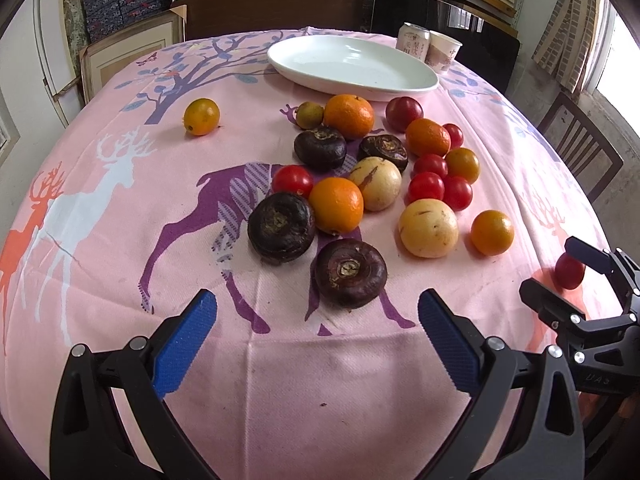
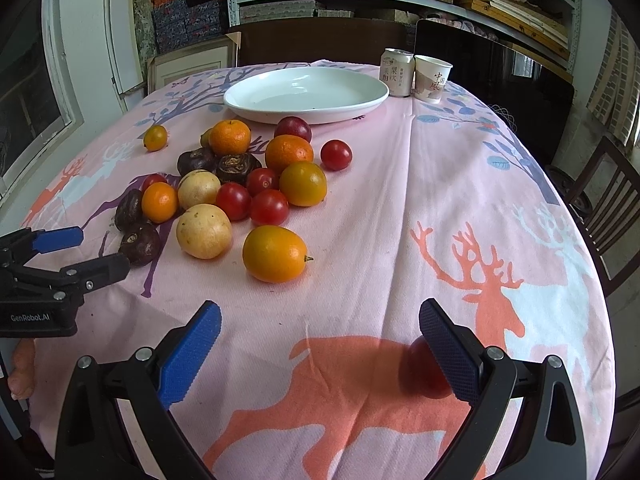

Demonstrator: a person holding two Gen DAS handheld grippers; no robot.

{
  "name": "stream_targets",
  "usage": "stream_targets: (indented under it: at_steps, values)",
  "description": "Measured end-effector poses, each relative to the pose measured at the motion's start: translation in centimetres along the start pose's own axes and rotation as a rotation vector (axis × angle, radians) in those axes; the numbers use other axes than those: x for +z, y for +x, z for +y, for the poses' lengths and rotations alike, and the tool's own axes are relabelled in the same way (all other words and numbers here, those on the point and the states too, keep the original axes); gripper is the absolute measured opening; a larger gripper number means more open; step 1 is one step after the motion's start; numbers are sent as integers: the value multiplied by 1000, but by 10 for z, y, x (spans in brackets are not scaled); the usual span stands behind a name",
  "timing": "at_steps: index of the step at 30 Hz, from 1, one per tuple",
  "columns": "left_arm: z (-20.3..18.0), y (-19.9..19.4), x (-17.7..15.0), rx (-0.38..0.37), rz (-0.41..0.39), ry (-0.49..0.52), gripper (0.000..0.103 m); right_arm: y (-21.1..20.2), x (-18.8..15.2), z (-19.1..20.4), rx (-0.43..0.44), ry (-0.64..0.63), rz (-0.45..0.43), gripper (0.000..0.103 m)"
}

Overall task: Organize fruits
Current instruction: 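Grasp a dark mangosteen with the left tool while the right tool grasps a red plum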

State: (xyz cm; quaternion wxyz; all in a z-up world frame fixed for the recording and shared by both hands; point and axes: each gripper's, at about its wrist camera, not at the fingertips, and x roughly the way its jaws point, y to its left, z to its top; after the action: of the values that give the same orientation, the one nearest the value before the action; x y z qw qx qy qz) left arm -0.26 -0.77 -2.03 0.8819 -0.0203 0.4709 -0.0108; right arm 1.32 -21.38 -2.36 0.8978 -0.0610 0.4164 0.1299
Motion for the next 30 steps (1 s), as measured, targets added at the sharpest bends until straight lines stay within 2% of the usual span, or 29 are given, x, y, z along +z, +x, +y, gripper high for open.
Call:
stream_targets:
  at_steps: [1,4,7,12,14,15,19,24,28,29,30]
  values:
    - [-1,1,1,-3,6,3,97,1,-1,-1,3,4,1,100]
    - [-3,6,2,-24,24,2,77,0,-1,-4,5,3,-5,100]
    - [-7,15,2,-37,63,-3,76,-2,-1,-8,11,6,-11,100]
    - [-17,21,7,-10,64,28,74,-7,-3,-14,11,6,-20,100]
    - [-18,21,10,21,43,39,45,-13,-2,-18,17,5,-34,100]
    - [-17,21,11,20,37,41,41,-17,-2,-19,24,1,-49,100]
    - [-14,20,12,2,30,33,40,-39,-4,-35,1,-34,-98,100]
    - [-12,15,7,-33,21,25,40,-39,-22,-56,-98,-105,-26,100]
    - [-12,13,5,-57,19,27,40,-26,-25,-61,-101,-55,2,99]
    - [-12,12,4,-60,17,29,40,-21,-24,-59,-106,-49,12,97]
    - [-12,10,4,-64,13,33,40,-15,-22,-57,-109,-50,26,87]
